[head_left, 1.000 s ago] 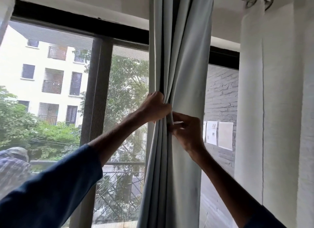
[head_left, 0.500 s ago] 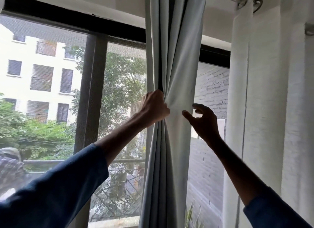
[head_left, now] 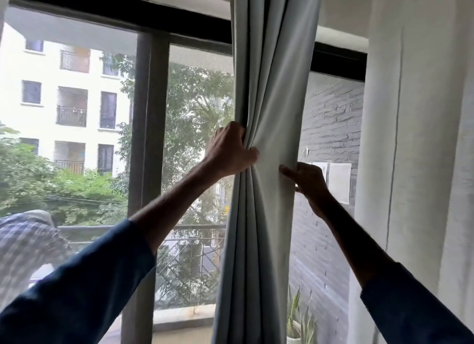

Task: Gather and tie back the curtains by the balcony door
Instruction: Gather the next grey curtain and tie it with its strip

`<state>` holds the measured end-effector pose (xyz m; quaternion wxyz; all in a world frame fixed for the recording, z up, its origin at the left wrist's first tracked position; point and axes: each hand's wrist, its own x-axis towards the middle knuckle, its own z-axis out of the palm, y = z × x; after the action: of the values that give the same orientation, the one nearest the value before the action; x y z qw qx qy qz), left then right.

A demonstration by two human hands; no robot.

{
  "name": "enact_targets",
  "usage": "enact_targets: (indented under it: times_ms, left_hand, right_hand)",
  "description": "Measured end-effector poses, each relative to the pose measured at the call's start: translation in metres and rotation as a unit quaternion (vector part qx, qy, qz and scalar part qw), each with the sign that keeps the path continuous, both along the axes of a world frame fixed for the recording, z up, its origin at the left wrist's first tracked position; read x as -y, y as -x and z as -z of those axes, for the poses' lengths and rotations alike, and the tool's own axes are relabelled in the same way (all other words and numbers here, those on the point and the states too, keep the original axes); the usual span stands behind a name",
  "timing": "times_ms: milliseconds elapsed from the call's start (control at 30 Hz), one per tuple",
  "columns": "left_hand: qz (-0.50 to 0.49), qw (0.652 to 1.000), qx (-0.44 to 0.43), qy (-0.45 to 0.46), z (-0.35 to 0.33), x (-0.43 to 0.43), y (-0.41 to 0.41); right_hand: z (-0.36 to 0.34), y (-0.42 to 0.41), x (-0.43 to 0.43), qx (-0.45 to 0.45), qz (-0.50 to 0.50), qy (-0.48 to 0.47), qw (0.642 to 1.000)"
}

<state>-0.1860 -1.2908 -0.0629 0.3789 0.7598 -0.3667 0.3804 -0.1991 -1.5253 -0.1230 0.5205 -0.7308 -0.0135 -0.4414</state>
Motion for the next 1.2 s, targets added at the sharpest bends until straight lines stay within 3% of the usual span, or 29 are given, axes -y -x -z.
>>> enact_targets:
  times_ms: [67, 133, 200, 267, 367, 467, 600, 700, 833, 933, 1000, 1067, 1200]
  left_hand:
    - [-0.014, 1.000, 0.003, -0.004, 0.000, -0.001, 0.003]
    - [-0.031, 0.999, 0.008, -0.003, 0.002, 0.000, 0.005]
    - [-0.039, 0.999, 0.016, -0.002, 0.006, 0.005, 0.007]
    - [-0.034, 0.999, 0.023, -0.004, 0.010, 0.014, 0.010]
    - [-0.024, 1.000, 0.012, -0.011, 0.011, 0.022, 0.017]
    - [-0.013, 1.000, -0.015, 0.003, 0.008, 0.023, 0.020]
    - [-0.005, 0.999, -0.020, 0.035, 0.010, 0.026, 0.017]
    - [-0.038, 0.999, -0.028, 0.003, 0.015, 0.026, 0.007]
    - [-0.045, 0.998, -0.029, -0.016, 0.016, 0.020, -0.002]
    - [-0.024, 0.999, -0.027, -0.027, 0.011, 0.019, 0.001]
    - [0.011, 0.998, -0.046, -0.037, 0.009, 0.019, -0.001]
    - [0.051, 0.996, -0.069, -0.033, 0.010, 0.015, 0.000]
    - [0.099, 0.985, -0.139, -0.018, 0.011, 0.006, -0.001]
  right_hand:
    - [0.005, 0.003, -0.007, 0.034, 0.105, 0.034, 0.993]
    - [0.013, 0.011, -0.018, 0.089, 0.233, 0.052, 0.967]
    - [0.024, 0.016, -0.036, 0.174, 0.293, 0.111, 0.933]
    - [0.032, 0.020, -0.062, 0.217, 0.289, 0.202, 0.910]
    - [0.038, 0.026, -0.096, 0.197, 0.269, 0.297, 0.895]
    - [0.040, 0.024, -0.106, 0.210, 0.254, 0.312, 0.891]
    - [0.047, 0.030, -0.112, 0.191, 0.178, 0.332, 0.906]
    - [0.051, 0.036, -0.105, 0.176, 0.098, 0.332, 0.922]
    - [0.034, 0.032, -0.067, 0.162, 0.023, 0.181, 0.970]
    - [0.010, 0.013, -0.034, 0.049, 0.004, 0.072, 0.996]
    - [0.002, 0.004, -0.019, -0.011, -0.144, 0.034, 0.989]
    - [0.001, 0.002, -0.016, -0.054, -0.278, 0.021, 0.959]
    - [0.011, -0.006, -0.025, -0.077, -0.371, 0.010, 0.925]
